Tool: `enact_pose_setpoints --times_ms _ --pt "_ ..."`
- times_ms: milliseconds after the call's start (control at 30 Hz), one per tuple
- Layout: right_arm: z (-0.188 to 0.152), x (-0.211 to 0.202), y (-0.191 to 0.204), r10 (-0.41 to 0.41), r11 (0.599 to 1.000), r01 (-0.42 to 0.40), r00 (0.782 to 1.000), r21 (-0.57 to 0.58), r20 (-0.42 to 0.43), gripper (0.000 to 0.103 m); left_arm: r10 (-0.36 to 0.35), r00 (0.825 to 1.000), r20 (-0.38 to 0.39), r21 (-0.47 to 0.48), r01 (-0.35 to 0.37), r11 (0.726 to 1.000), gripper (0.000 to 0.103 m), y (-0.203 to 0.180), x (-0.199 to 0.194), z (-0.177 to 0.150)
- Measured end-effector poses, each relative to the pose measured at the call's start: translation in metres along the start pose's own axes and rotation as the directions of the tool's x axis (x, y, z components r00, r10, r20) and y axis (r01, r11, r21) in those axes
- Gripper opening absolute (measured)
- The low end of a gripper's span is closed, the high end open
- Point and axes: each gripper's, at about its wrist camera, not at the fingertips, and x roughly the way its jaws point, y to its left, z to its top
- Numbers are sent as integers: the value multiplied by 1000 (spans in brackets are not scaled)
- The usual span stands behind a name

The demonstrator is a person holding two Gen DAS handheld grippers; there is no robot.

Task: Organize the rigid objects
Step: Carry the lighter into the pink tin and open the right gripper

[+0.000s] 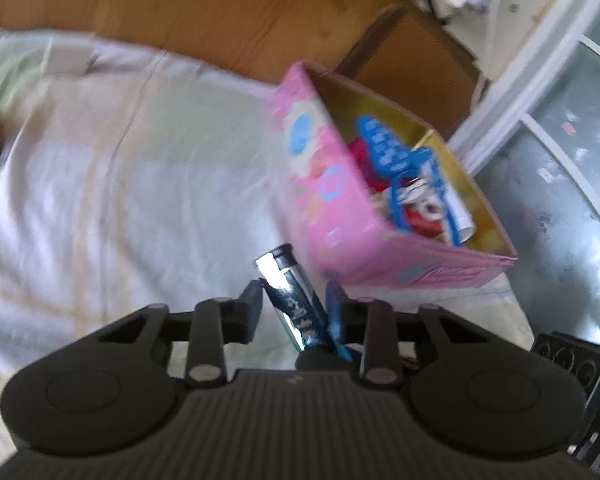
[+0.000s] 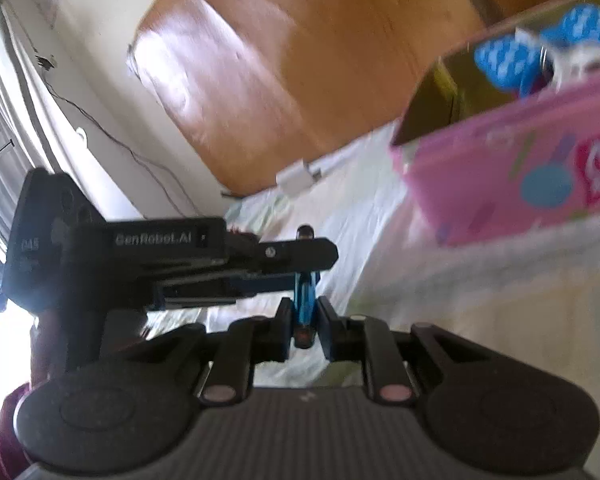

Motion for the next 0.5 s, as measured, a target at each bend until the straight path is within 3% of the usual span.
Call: enact_pose_setpoints --times_ms 267,500 --pt "40 -36 4 -71 990 95 975 -108 208 14 -80 992 93 185 62 981 36 -61 6 38" --pt "77 -25 -26 -203 968 229 956 -105 212 14 -39 997 69 262 20 965 36 -83 66 67"
